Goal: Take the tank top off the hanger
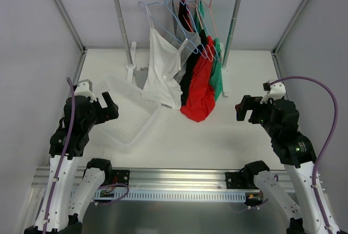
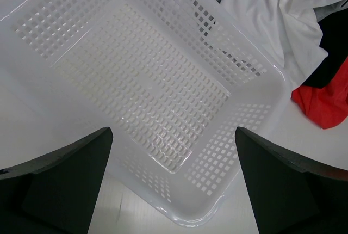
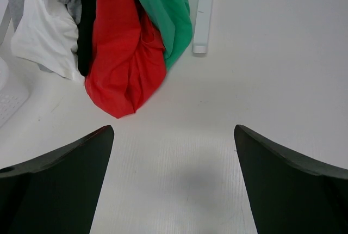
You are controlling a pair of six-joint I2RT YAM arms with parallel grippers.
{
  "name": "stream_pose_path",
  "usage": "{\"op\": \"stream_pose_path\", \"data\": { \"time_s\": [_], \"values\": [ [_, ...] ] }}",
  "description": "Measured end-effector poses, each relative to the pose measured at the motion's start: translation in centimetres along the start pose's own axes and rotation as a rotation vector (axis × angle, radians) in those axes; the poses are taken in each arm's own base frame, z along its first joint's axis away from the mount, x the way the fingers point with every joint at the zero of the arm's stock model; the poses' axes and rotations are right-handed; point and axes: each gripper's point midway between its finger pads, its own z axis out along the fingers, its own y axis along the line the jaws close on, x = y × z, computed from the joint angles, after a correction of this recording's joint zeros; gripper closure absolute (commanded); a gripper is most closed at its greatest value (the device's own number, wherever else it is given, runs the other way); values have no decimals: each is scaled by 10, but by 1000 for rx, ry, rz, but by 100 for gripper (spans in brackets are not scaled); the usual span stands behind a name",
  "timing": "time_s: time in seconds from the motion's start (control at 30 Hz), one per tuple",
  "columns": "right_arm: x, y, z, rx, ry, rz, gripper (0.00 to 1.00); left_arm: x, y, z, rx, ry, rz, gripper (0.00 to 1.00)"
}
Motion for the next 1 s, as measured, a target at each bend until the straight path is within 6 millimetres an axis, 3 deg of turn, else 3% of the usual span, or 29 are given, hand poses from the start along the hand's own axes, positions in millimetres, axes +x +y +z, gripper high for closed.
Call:
{"op": "stream_pose_path", "data": {
  "time_s": [0.17,0.3,0.47,0.7,0.9,1.0],
  "values": [
    [-1,4,0,-20,-1,4,0,-1,0,-2,1,-11,-1,1],
    [-11,19,-1,-97,-15,21,1,-2,0,-3,1,-16,-2,1],
    [-52,51,-2,-244,-65,35,1,-3,1,-4,-4,-26,-4,1],
    [-136,101,5,-446,-160,20,1,-2,3,-2,-18,-19,-10,1],
    [-180,136,38,-521,-172,-40,2,5,4,6,-27,24,-15,1],
    [-199,147,65,-504,-180,-84,2,8,2,9,-21,41,-21,1]
  ]
}}
